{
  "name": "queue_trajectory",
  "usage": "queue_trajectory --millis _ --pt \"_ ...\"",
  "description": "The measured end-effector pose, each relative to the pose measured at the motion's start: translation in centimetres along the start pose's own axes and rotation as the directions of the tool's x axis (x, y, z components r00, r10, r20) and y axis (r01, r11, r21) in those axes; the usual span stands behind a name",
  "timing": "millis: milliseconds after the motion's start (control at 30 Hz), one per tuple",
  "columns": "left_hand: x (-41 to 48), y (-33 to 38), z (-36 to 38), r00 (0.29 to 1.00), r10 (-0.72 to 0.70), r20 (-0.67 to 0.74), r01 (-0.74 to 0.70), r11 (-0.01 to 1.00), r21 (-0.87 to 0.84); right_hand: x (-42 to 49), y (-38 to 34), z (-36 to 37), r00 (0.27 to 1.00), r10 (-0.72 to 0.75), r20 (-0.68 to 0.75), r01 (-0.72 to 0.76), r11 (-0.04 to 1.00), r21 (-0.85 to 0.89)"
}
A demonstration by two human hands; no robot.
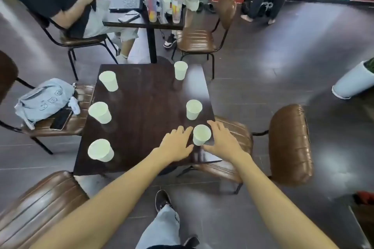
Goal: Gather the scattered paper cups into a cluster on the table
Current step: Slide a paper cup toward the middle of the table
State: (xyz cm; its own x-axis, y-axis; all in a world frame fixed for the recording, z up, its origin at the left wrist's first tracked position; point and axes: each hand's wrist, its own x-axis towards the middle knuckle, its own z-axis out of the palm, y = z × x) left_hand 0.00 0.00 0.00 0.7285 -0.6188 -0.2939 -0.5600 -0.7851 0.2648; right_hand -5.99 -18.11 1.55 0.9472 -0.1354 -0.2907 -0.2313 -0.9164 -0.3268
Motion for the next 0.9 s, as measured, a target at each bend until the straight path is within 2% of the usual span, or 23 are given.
queue_trajectory --millis 167,433,600,900 --pt "3.8 -0.9 1.6 0.998 -0.003 0.058 0.003 1.0 0.001 3.9 0.1 1.8 0.993 0.072 0.095 -0.072 0.997 0.0" --pt "6.8 -1.9 2.7 0.989 0.001 0.147 0.024 0.986 -0.164 7.6 0.6 4.3 0.98 0.105 0.17 -0.123 0.988 0.095" --pt "6.9 -2.6 3.3 0.99 -0.071 0.122 0.107 0.941 -0.322 8.8 -0.2 5.6 0.979 0.043 0.199 -0.074 0.986 0.151" --pt "6.6 -7.4 1.3 0.939 -0.343 0.025 0.314 0.826 -0.468 14.8 -4.5 4.6 0.942 -0.229 0.245 0.189 0.966 0.174"
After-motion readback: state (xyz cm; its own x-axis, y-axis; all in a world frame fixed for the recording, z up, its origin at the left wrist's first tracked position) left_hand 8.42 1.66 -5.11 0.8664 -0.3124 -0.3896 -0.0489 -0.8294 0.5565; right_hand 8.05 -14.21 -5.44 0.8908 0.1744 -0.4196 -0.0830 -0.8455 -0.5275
